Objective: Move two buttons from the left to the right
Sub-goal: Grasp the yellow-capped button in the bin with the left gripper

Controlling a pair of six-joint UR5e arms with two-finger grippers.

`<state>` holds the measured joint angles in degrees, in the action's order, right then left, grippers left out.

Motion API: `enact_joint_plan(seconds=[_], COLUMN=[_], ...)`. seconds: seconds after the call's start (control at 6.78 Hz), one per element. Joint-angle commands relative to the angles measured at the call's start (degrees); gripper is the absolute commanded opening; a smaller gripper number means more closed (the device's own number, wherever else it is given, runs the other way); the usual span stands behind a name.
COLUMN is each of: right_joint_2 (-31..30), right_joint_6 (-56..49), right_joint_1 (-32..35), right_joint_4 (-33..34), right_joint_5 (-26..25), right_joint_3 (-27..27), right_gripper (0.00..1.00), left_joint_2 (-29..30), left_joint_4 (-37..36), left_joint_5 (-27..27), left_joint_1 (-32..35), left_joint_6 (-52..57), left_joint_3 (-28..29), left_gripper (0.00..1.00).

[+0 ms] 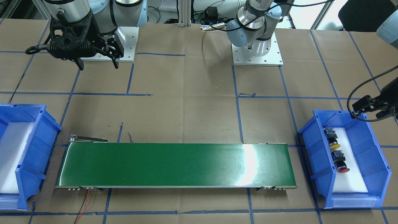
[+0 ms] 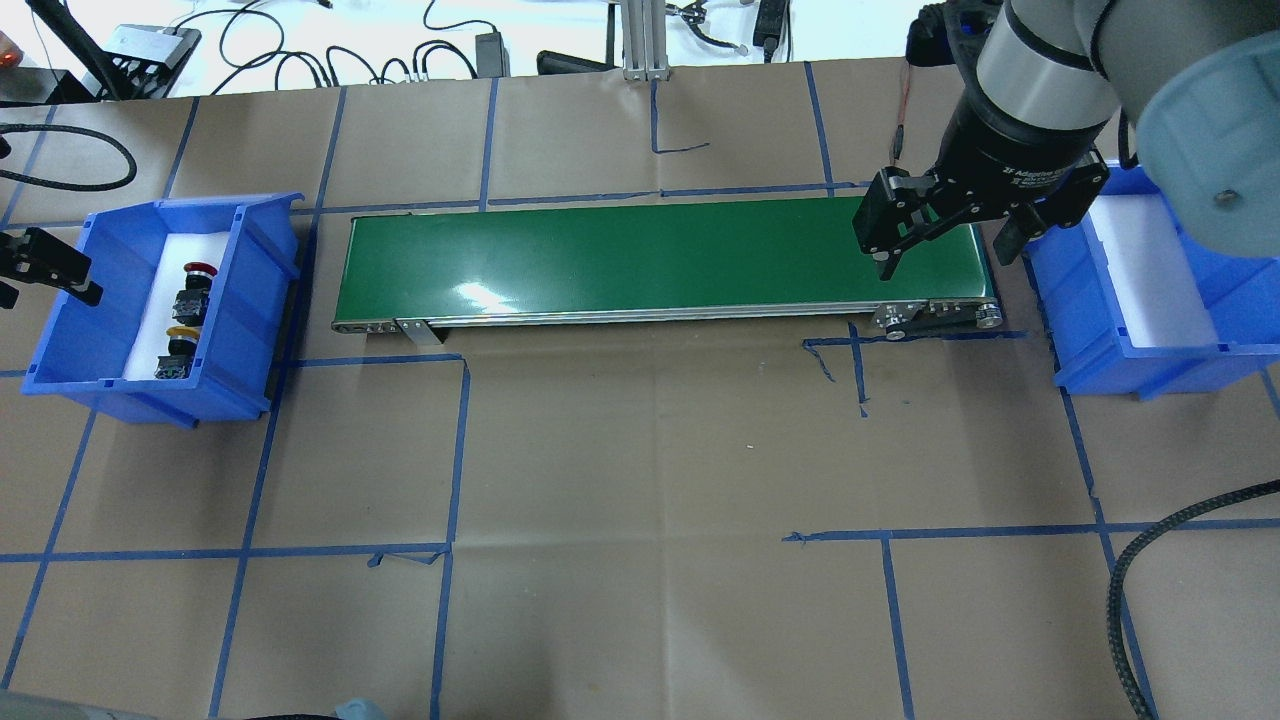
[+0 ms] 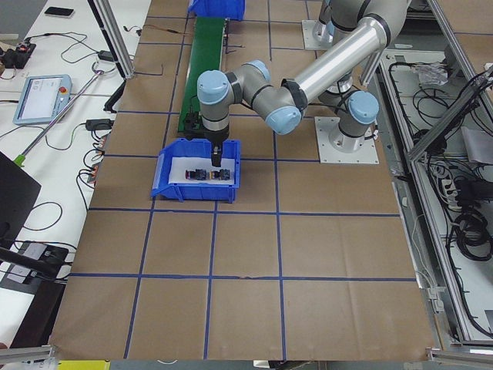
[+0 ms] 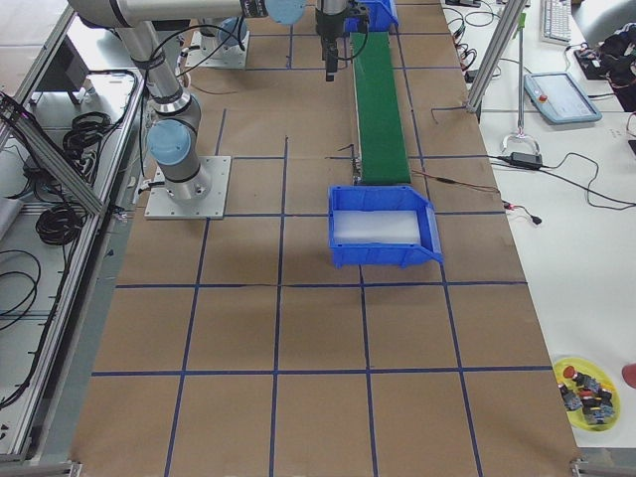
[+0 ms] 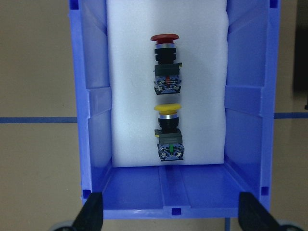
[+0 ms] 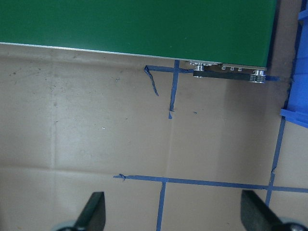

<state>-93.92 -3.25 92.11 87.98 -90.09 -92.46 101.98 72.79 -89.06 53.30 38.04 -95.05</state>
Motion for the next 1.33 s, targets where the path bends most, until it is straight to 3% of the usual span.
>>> enact_joint_plan(seconds=[0.0, 0.44, 1.18], right_joint_2=[0.05, 0.05, 0.05], right_joint_6=[0.00, 0.09, 0.00], right_joint_1=[0.00, 0.00, 0.00], right_joint_4=[0.00, 0.18, 0.09], right_joint_5=[0.00, 0.09, 0.09], right_joint_3=[0.00, 0.09, -0.18], right_gripper=[1.00, 1.00, 1.00], left_joint_2=[0.67, 1.89, 7.78], left_joint_4=[-5.52, -17.39, -26.64], left_joint_5=[0.20, 0.28, 0.99], left_joint_1=[0.23, 0.05, 0.23], left_joint_6=[0.02, 0.02, 0.02], left_joint_3=[-3.63, -11.63, -15.16], left_gripper=[1.00, 1.00, 1.00])
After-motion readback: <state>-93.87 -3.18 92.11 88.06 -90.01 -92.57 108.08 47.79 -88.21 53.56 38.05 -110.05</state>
